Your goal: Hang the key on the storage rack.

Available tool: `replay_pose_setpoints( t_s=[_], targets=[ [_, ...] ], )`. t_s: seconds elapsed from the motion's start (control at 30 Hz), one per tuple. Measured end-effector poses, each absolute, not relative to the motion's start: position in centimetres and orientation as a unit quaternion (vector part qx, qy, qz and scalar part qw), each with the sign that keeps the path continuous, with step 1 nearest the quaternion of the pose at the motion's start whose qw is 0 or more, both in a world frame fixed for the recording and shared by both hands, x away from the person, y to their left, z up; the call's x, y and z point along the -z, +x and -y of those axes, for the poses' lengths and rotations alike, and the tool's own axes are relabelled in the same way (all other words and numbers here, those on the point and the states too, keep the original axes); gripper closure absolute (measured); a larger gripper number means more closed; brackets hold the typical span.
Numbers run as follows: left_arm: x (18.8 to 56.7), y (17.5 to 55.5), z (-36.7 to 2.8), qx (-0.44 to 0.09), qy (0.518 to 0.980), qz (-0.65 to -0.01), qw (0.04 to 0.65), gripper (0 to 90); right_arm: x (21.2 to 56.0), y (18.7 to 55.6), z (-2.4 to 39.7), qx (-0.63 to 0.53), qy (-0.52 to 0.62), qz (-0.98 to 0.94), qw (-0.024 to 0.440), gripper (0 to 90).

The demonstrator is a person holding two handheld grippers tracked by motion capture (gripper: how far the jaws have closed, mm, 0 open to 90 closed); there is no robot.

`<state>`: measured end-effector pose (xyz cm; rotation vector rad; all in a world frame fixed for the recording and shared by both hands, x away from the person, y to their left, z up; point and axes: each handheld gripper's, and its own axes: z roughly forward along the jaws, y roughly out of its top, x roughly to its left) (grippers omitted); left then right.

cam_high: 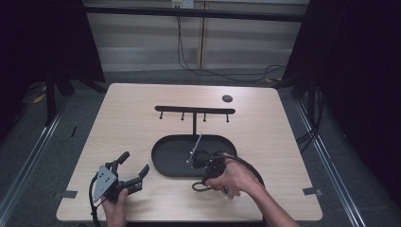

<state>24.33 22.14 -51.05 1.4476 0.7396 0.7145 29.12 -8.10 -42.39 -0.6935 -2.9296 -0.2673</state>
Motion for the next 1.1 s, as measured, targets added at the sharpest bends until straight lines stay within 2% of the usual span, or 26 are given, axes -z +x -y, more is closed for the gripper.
replay_pose_setpoints(
  t_s=[0.57, 0.67, 0.83, 1.1],
  targets=[
    [51.0, 24.3, -22.2, -0.312, 0.633, -0.323, 0.63, 15.7, 38.3, 29.8, 8.2, 0.059, -0.217, 0.972, 0.063, 85.8],
    [51.0, 24.3, -22.2, -0.311, 0.634, -0.322, 0.63, 15.7, 36.8, 30.1, 8.1, 0.061, -0.21, 0.974, 0.066, 85.8],
    [51.0, 24.3, -22.2, -0.31, 0.635, -0.322, 0.63, 15.7, 34.6, 30.4, 7.8, 0.073, -0.201, 0.975, 0.059, 85.8],
    [51.0, 24.3, -22.2, -0.31, 0.634, -0.322, 0.631, 15.7, 33.2, 31.2, 6.9, 0.065, -0.201, 0.976, 0.051, 85.8]
  ],
)
